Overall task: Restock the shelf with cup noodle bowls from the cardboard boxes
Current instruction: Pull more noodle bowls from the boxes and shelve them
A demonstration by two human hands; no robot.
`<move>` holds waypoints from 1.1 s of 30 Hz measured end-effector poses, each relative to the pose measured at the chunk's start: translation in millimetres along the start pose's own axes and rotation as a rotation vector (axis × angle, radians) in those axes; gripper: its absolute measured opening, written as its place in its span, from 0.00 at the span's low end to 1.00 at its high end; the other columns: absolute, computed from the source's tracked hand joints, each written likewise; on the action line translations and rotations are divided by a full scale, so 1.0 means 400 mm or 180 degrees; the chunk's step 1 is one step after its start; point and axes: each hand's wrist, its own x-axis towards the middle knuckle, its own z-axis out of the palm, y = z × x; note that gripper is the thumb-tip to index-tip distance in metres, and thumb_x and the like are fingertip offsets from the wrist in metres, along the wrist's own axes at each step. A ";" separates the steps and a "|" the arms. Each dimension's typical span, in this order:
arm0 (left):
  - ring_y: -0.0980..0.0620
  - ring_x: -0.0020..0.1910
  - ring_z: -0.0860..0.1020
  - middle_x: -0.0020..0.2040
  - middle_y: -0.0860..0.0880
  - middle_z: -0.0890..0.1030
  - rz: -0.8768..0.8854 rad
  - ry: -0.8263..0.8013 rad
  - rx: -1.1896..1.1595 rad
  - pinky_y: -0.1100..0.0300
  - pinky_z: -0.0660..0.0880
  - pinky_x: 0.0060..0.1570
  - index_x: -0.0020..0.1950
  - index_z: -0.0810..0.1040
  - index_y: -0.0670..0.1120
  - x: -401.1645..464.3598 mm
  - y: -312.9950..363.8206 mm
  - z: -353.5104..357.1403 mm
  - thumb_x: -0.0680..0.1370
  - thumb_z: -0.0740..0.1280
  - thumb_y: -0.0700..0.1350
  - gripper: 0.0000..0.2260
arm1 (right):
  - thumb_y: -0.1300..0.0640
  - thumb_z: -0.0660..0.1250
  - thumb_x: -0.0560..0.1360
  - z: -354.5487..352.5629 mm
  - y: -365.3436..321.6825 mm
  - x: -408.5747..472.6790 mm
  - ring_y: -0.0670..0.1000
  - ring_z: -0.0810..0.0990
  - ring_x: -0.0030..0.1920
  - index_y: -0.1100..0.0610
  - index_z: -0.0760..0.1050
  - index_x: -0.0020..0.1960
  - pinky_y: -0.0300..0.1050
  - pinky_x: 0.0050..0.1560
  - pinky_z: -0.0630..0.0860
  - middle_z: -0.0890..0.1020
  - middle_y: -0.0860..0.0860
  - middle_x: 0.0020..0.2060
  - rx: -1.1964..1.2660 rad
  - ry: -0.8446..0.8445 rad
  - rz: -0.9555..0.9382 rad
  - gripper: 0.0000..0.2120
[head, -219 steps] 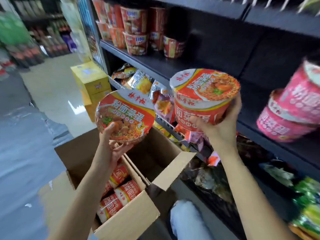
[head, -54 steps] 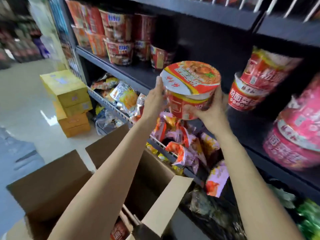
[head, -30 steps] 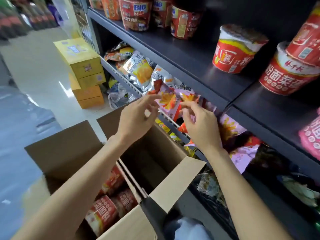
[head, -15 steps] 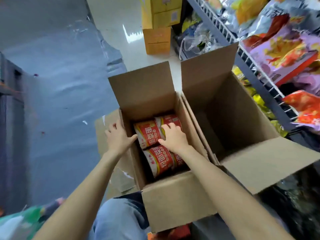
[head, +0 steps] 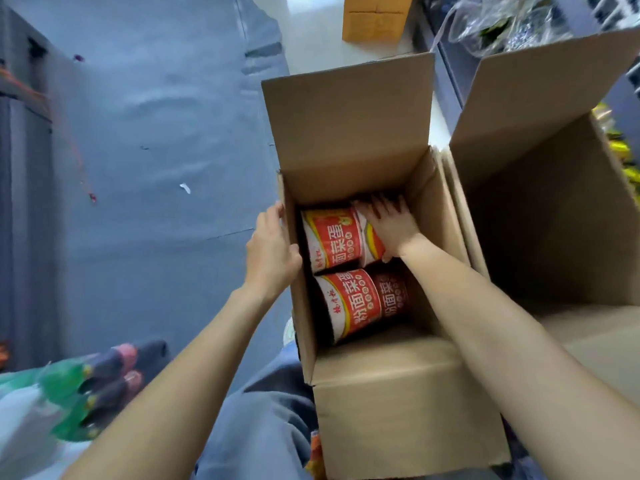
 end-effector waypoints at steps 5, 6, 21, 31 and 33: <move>0.43 0.64 0.74 0.67 0.43 0.71 -0.0018 0.0056 0.0070 0.51 0.69 0.59 0.73 0.63 0.42 0.000 0.001 0.006 0.74 0.65 0.34 0.27 | 0.42 0.77 0.63 0.019 0.025 0.002 0.63 0.55 0.74 0.47 0.35 0.77 0.61 0.73 0.51 0.54 0.60 0.75 0.0007 0.0170 -0.0198 0.61; 0.43 0.63 0.74 0.67 0.43 0.71 -0.0018 0.0055 0.0091 0.51 0.69 0.59 0.73 0.63 0.42 0.001 0.002 0.006 0.74 0.65 0.34 0.27 | 0.40 0.76 0.63 0.018 0.027 -0.002 0.63 0.58 0.73 0.47 0.37 0.77 0.61 0.72 0.53 0.57 0.60 0.74 -0.0039 0.0247 -0.0246 0.59; 0.42 0.65 0.73 0.69 0.43 0.70 -0.0050 0.0109 0.0174 0.50 0.68 0.61 0.73 0.63 0.41 -0.006 0.009 0.010 0.74 0.64 0.34 0.28 | 0.43 0.78 0.63 0.008 0.044 -0.003 0.65 0.58 0.73 0.45 0.31 0.76 0.61 0.73 0.54 0.57 0.63 0.74 -0.0259 0.0155 -0.0395 0.62; 0.43 0.68 0.70 0.71 0.42 0.68 -0.0125 -0.0220 -0.0011 0.48 0.68 0.66 0.76 0.61 0.43 -0.003 -0.004 -0.012 0.75 0.69 0.41 0.31 | 0.48 0.73 0.69 -0.143 -0.038 -0.274 0.67 0.64 0.67 0.49 0.38 0.77 0.64 0.65 0.62 0.62 0.66 0.69 -0.0556 0.1097 -0.0037 0.52; 0.43 0.74 0.62 0.75 0.42 0.63 -0.0171 -0.0176 -0.0121 0.50 0.59 0.72 0.77 0.61 0.46 -0.028 0.020 -0.039 0.77 0.68 0.48 0.30 | 0.45 0.76 0.64 -0.177 -0.036 -0.367 0.66 0.68 0.65 0.49 0.43 0.77 0.61 0.61 0.67 0.65 0.65 0.68 -0.0318 0.1423 0.0187 0.55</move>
